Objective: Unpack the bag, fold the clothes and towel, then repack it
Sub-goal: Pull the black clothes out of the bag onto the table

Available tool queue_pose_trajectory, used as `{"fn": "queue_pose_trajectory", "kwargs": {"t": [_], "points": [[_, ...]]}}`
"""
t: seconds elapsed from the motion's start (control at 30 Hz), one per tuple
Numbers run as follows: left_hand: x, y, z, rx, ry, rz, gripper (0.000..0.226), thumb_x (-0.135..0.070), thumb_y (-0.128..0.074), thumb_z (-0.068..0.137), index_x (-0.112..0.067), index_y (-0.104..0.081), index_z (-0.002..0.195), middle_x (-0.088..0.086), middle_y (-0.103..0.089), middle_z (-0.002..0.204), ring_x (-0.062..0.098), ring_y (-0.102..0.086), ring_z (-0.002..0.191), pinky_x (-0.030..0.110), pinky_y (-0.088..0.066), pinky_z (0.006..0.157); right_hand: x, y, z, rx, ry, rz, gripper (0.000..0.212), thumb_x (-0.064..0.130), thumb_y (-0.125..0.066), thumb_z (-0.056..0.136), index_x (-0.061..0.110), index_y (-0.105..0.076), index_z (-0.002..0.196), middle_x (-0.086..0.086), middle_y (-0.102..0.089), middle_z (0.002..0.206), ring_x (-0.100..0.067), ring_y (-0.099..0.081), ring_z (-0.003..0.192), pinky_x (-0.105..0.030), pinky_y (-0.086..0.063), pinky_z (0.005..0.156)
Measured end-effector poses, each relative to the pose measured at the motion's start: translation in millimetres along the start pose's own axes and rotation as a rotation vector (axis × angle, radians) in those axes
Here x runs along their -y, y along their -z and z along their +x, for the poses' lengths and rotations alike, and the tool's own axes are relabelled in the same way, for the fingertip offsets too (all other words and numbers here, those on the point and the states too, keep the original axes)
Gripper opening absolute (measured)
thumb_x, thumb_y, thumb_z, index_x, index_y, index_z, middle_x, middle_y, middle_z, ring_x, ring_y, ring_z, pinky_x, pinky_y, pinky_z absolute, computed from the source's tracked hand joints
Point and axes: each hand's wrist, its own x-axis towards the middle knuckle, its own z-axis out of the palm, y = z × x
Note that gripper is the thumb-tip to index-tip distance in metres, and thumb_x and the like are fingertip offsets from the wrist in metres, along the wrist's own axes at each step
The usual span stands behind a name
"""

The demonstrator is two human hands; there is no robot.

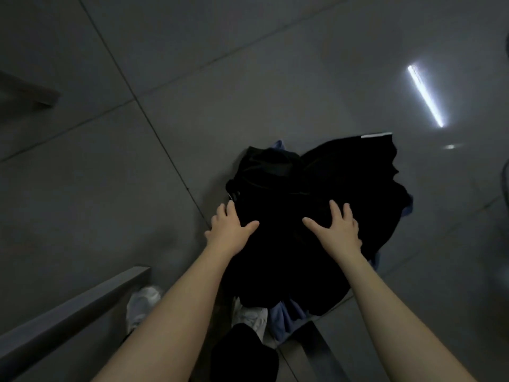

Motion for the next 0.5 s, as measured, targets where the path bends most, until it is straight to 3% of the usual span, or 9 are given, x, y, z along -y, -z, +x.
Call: {"fn": "queue_pose_trajectory", "kwargs": {"t": [0.3,0.5], "points": [[0.8,-29.1,55.4,-0.047,0.002,-0.069,0.091,-0.066,-0.044,0.087,-0.022,0.002,0.152,0.006,-0.001,0.160,0.029,-0.014,0.144,0.053,-0.023,0.113,-50.4,-26.6,61.0,0.004,-0.255,0.018,0.113,0.084,-0.050,0.067,0.035,0.009,0.150,-0.003,0.023,0.157,-0.034,0.012,0.144,-0.071,-0.003,0.106],[-11.4,-46.3,74.7,-0.063,-0.026,-0.114,0.093,-0.067,-0.043,0.086,-0.016,-0.003,0.153,0.007,-0.007,0.159,0.029,-0.014,0.144,0.050,-0.021,0.114,-54.9,-54.3,81.6,0.065,-0.318,0.315,0.104,0.074,-0.052,0.075,0.033,0.007,0.150,-0.007,0.014,0.159,-0.041,-0.002,0.144,-0.057,-0.017,0.114]]}}
